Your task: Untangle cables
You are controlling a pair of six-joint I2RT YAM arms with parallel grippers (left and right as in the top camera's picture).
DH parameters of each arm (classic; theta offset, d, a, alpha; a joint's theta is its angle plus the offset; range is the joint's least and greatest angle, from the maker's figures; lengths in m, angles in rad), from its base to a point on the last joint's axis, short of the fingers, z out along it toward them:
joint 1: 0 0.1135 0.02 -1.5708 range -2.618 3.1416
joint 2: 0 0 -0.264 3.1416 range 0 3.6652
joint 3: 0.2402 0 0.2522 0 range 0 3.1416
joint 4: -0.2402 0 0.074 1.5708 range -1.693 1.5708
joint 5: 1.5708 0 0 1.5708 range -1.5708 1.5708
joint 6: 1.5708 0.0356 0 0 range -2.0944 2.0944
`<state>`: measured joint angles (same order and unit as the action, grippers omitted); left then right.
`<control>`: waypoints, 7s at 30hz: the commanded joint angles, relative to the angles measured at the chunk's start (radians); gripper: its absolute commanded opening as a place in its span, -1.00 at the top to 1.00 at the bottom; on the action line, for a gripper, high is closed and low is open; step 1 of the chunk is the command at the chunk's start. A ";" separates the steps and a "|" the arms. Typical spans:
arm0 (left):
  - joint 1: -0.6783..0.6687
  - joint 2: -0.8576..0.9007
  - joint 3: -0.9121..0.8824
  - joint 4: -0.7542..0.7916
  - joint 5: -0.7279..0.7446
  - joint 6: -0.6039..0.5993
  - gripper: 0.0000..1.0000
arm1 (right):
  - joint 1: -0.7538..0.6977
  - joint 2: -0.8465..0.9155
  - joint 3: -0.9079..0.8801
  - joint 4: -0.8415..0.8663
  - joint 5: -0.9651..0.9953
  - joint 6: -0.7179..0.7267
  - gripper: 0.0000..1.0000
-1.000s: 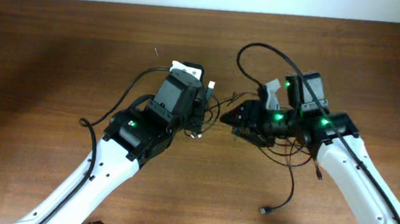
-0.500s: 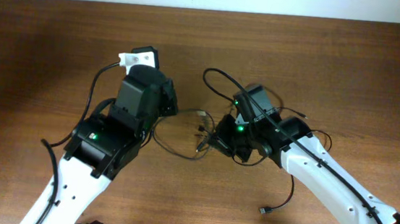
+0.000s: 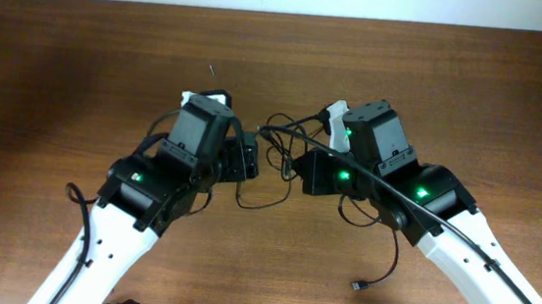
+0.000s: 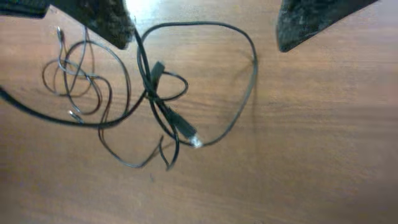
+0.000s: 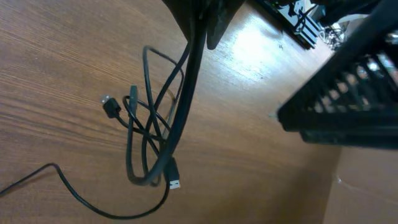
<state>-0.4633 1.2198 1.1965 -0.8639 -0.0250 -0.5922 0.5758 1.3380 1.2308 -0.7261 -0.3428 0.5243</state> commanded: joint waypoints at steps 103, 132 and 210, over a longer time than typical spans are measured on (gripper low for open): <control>0.828 -0.258 -0.547 0.569 0.736 -0.319 -0.98 | -0.296 0.413 0.812 -0.973 0.267 -0.094 -0.97; 0.828 -0.258 -0.547 0.569 0.736 -0.319 -0.98 | -0.110 0.229 -0.301 -0.022 0.198 0.335 -0.85; 0.828 -0.258 -0.547 0.569 0.736 -0.319 -0.98 | -0.473 0.541 0.724 -0.048 0.620 -0.561 -0.97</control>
<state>0.3614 0.9657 0.6495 -0.2966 0.7071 -0.9237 0.1097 2.0159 1.9205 -0.6521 0.1463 -0.1535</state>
